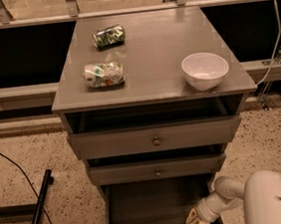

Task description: Open bottom drawer

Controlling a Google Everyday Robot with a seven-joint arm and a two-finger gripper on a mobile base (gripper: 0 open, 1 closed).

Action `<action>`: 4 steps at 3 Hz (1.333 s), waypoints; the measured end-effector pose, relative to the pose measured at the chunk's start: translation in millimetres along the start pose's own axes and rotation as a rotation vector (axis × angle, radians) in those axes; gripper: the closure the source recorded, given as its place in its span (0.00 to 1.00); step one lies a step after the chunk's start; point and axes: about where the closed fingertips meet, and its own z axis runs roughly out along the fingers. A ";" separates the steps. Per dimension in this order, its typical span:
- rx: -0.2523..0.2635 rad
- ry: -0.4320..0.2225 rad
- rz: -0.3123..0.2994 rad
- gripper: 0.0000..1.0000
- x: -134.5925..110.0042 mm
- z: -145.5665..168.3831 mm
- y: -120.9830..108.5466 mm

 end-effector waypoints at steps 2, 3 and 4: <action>-0.023 -0.041 -0.029 0.83 -7.8 -18.9 33.3; -0.016 -0.074 -0.053 0.85 -17.0 -30.1 46.9; 0.060 -0.117 -0.070 0.94 -26.7 -53.1 48.1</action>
Offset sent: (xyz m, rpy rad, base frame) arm -0.0500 -0.0250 0.0443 0.0815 0.0071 0.0758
